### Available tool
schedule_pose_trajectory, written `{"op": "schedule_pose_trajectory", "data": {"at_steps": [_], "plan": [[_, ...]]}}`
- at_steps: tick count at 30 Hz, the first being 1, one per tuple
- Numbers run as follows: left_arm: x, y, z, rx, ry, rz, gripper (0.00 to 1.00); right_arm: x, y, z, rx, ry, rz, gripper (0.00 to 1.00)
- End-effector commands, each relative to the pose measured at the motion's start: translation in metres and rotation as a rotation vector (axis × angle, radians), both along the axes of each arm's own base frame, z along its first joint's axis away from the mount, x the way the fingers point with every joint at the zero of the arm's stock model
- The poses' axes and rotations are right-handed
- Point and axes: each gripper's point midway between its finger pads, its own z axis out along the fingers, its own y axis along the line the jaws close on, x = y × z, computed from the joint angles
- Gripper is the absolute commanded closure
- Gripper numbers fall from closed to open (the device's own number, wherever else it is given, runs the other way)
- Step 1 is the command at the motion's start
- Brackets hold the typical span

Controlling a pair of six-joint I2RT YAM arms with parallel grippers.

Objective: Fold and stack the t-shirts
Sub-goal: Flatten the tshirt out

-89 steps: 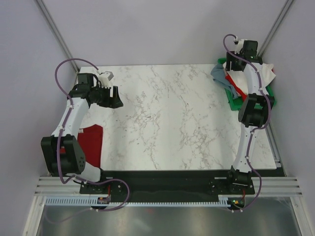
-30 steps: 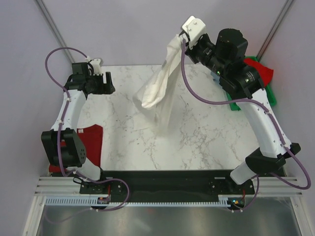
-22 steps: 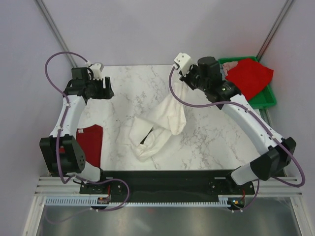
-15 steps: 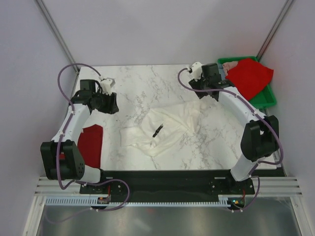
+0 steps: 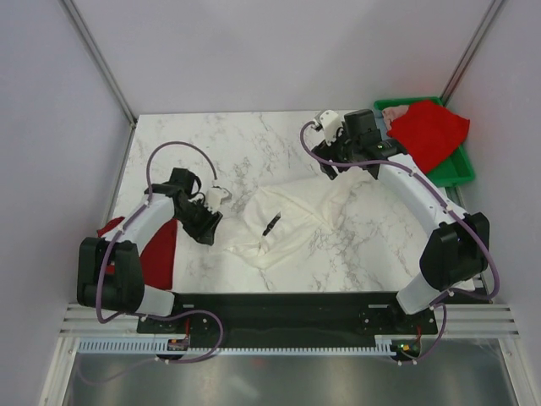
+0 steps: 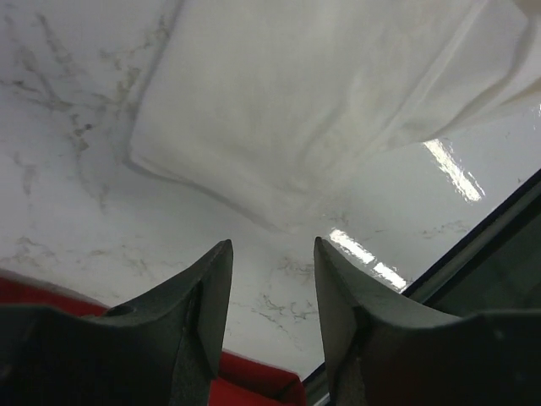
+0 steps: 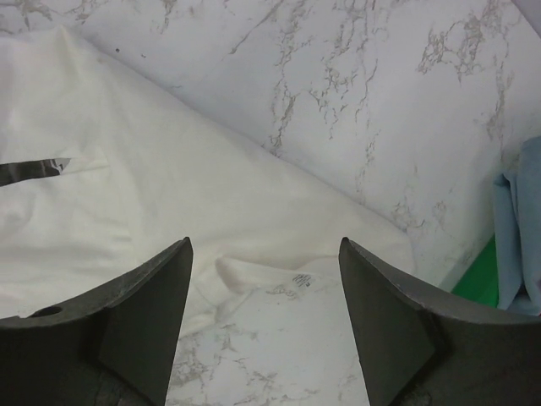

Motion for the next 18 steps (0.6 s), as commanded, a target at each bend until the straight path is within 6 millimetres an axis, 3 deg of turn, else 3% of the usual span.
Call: {"op": "schedule_pose_trajectory", "data": {"at_steps": [1, 3, 7, 18], "plan": [[-0.03, -0.009, -0.002, 0.067, -0.028, -0.202, 0.49, -0.009, -0.002, 0.001, 0.01, 0.014, 0.024, 0.22], [-0.043, -0.016, -0.01, 0.089, -0.013, -0.259, 0.48, -0.008, -0.001, 0.0, 0.007, 0.014, 0.026, 0.22], [-0.045, -0.016, -0.021, 0.129, -0.002, -0.27, 0.5, -0.007, 0.0, -0.002, 0.008, 0.02, 0.025, 0.22], [-0.026, -0.022, -0.034, 0.144, -0.004, -0.234, 0.51, -0.012, -0.001, -0.009, 0.007, 0.038, 0.027, 0.21]]}}
